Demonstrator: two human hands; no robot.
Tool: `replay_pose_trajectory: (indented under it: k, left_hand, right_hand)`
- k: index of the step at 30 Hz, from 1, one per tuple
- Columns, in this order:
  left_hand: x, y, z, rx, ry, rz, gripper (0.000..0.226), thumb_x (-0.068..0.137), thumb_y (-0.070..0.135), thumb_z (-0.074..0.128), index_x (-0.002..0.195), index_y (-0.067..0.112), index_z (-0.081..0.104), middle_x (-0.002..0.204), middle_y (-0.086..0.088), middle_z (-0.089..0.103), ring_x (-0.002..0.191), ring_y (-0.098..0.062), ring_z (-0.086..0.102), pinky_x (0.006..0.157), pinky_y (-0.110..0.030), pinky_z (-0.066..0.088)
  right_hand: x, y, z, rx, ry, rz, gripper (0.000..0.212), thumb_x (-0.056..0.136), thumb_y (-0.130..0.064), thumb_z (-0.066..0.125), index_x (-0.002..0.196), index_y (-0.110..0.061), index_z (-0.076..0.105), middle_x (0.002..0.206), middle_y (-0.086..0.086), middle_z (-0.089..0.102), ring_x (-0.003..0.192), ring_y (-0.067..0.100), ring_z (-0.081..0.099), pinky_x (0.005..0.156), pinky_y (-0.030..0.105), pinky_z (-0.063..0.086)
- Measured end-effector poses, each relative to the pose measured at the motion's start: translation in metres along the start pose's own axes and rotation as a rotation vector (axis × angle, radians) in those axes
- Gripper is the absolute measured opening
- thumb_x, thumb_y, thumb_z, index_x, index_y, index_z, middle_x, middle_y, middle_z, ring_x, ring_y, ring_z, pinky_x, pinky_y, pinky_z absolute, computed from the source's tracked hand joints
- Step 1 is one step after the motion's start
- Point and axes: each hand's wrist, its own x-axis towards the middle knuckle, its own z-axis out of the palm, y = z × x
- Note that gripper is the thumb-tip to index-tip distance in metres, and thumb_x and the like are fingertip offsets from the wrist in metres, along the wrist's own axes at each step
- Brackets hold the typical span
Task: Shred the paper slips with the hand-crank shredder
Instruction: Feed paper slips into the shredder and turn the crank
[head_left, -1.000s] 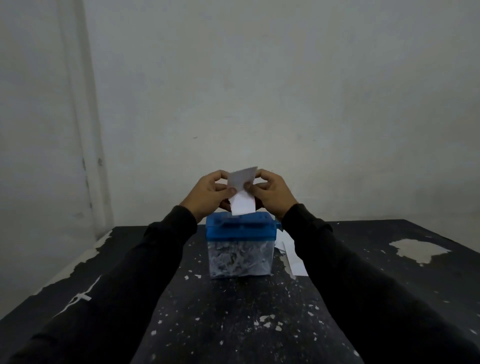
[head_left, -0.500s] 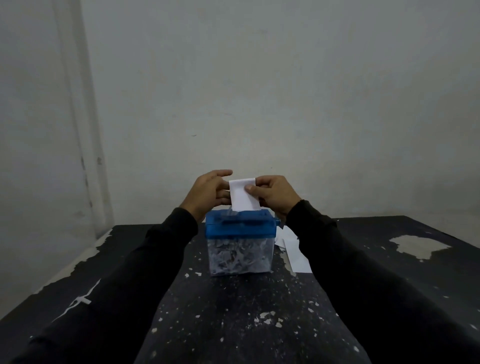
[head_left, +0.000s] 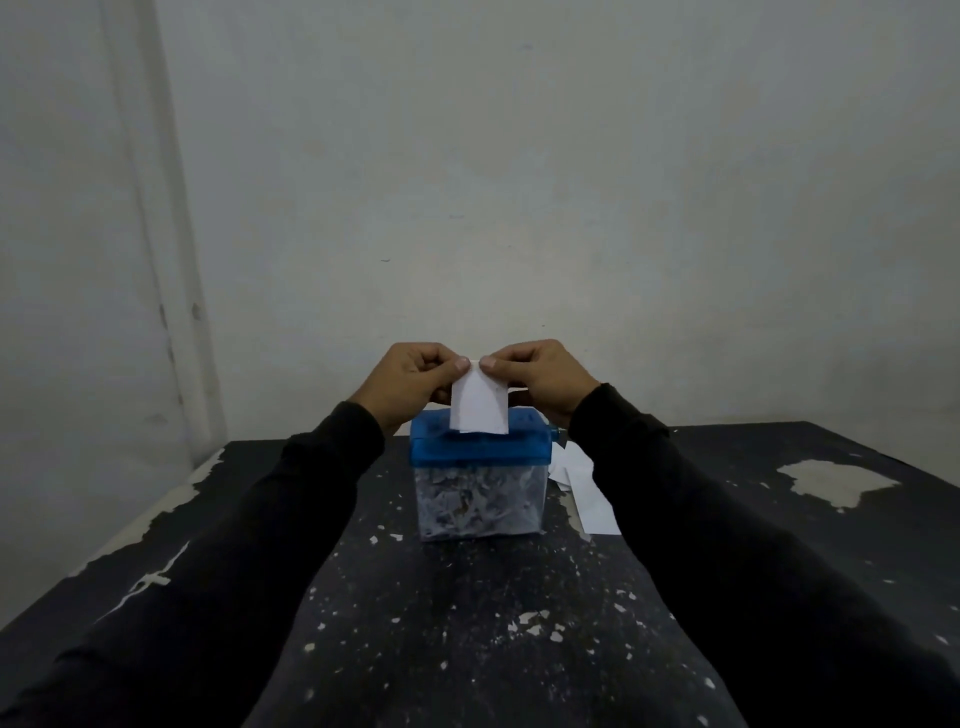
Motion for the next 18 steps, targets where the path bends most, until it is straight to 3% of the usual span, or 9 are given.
replay_pose_trajectory:
  k: [4, 6, 8, 11, 14, 16, 18]
  left_hand:
    - [-0.002, 0.003, -0.007, -0.136, -0.128, -0.053, 0.016, 0.101, 0.008, 0.058, 0.096, -0.003, 0.068, 0.085, -0.009, 0.074, 0.078, -0.019, 0.071, 0.07, -0.028, 0.059]
    - [-0.003, 0.001, -0.005, -0.13, -0.119, -0.043, 0.016, 0.102, 0.009, 0.058, 0.099, -0.002, 0.069, 0.088, -0.01, 0.075, 0.079, -0.02, 0.071, 0.069, -0.028, 0.058]
    - [0.0, -0.003, -0.002, -0.016, -0.008, 0.022, 0.014, 0.101, 0.013, 0.061, 0.098, 0.007, 0.073, 0.091, -0.008, 0.075, 0.083, -0.019, 0.07, 0.07, -0.03, 0.058]
    - [0.004, -0.007, -0.004, 0.335, 0.24, 0.345, 0.011, 0.1, 0.018, 0.065, 0.098, 0.015, 0.075, 0.091, -0.003, 0.068, 0.079, -0.014, 0.062, 0.069, -0.024, 0.052]
    - [0.005, -0.001, -0.002, 0.58, 0.279, 0.617, 0.013, 0.099, 0.013, 0.065, 0.106, 0.009, 0.076, 0.09, -0.004, 0.06, 0.079, -0.014, 0.055, 0.067, -0.017, 0.046]
    - [0.002, 0.0, 0.001, 0.623, 0.191, 0.651, 0.015, 0.098, 0.01, 0.066, 0.109, 0.009, 0.076, 0.092, -0.004, 0.061, 0.082, -0.013, 0.058, 0.071, -0.016, 0.048]
    - [-0.001, -0.002, 0.003, 0.565, 0.145, 0.615, 0.015, 0.096, 0.012, 0.069, 0.11, 0.01, 0.076, 0.095, -0.003, 0.064, 0.086, -0.011, 0.064, 0.077, -0.016, 0.052]
  right_hand:
    - [-0.003, 0.001, -0.012, 0.103, -0.133, 0.031, 0.027, 0.099, -0.008, 0.06, 0.118, 0.011, 0.066, 0.105, 0.02, 0.073, 0.091, 0.024, 0.072, 0.076, 0.031, 0.06]
    - [-0.003, 0.007, -0.012, 0.133, -0.102, 0.026, 0.029, 0.099, -0.01, 0.06, 0.119, 0.01, 0.066, 0.106, 0.02, 0.072, 0.091, 0.025, 0.071, 0.076, 0.031, 0.06]
    - [-0.005, 0.01, -0.005, 0.056, 0.008, -0.016, 0.027, 0.097, -0.017, 0.066, 0.113, 0.004, 0.071, 0.1, 0.014, 0.074, 0.081, 0.02, 0.07, 0.068, 0.029, 0.058]
    - [-0.005, 0.006, -0.005, -0.168, 0.224, -0.078, 0.035, 0.093, -0.043, 0.069, 0.103, -0.01, 0.077, 0.073, -0.001, 0.066, 0.056, 0.008, 0.051, 0.05, 0.023, 0.043]
    - [-0.005, -0.007, -0.005, 0.014, 0.164, 0.159, 0.056, 0.095, -0.062, 0.054, 0.107, -0.01, 0.069, 0.07, 0.005, 0.058, 0.05, 0.013, 0.04, 0.046, 0.025, 0.031]
    - [-0.006, -0.012, -0.002, 0.152, 0.094, 0.22, 0.045, 0.098, -0.047, 0.06, 0.106, -0.003, 0.065, 0.082, 0.014, 0.068, 0.051, 0.016, 0.05, 0.046, 0.024, 0.041]
    - [-0.003, -0.013, 0.002, 0.18, 0.09, 0.176, 0.029, 0.096, -0.017, 0.068, 0.112, 0.007, 0.065, 0.095, 0.022, 0.072, 0.057, 0.019, 0.061, 0.053, 0.023, 0.053]
